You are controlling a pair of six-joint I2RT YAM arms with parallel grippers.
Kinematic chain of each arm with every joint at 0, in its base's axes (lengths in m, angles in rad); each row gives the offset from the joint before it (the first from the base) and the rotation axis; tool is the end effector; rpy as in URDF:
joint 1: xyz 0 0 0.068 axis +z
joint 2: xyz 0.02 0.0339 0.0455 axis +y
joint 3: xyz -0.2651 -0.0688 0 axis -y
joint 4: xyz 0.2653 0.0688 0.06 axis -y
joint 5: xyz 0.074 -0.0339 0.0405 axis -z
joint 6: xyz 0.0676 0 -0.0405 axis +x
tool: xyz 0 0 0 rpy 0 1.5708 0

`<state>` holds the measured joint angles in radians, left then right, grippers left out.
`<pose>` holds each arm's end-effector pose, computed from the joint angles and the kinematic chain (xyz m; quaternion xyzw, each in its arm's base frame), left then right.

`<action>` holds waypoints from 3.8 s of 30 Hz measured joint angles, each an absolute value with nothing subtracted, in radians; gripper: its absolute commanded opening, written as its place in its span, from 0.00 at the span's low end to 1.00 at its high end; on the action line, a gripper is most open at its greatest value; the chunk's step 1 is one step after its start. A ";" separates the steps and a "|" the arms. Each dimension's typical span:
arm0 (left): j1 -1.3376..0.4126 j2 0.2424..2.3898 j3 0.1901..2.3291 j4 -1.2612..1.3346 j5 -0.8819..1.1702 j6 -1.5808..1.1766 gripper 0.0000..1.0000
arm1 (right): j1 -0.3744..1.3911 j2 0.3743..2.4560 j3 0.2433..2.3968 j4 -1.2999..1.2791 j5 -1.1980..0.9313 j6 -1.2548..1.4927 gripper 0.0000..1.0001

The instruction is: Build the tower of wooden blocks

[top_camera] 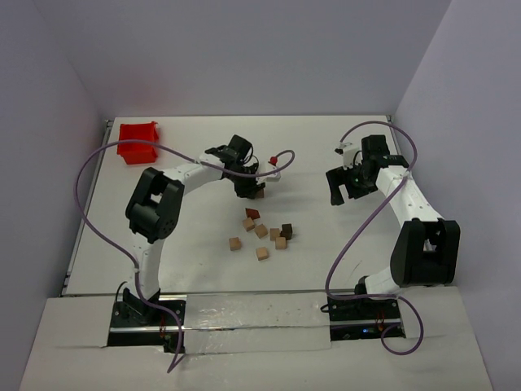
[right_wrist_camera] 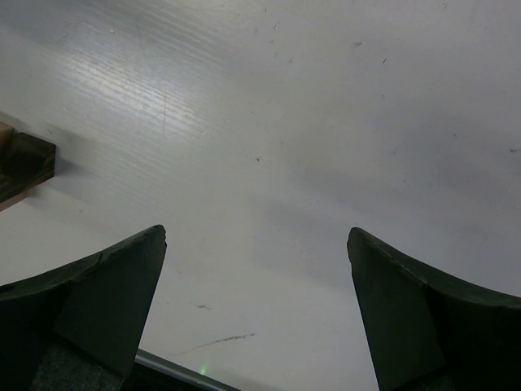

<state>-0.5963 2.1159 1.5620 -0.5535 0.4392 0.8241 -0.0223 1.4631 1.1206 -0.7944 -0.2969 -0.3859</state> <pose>0.3769 -0.2906 0.1307 0.6573 0.6876 -0.1852 0.2468 0.3202 0.0126 0.2187 -0.2059 0.9441 0.0983 0.2377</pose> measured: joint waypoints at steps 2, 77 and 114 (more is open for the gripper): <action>-0.598 2.116 1.535 -0.559 0.443 0.835 0.00 | -0.022 1.463 1.121 -0.794 -0.297 -0.386 0.99; -0.588 2.199 1.686 -0.739 0.478 0.921 0.33 | -0.022 1.554 1.174 -0.791 -0.319 -0.375 0.99; -0.480 1.675 1.397 -0.799 0.678 0.866 0.60 | 0.080 1.414 1.194 -0.811 -0.599 -0.570 1.00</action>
<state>-0.4795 1.6746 1.3967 -0.7993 0.6782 0.8661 0.0796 1.4145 1.1941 -0.8109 -0.5992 -0.5695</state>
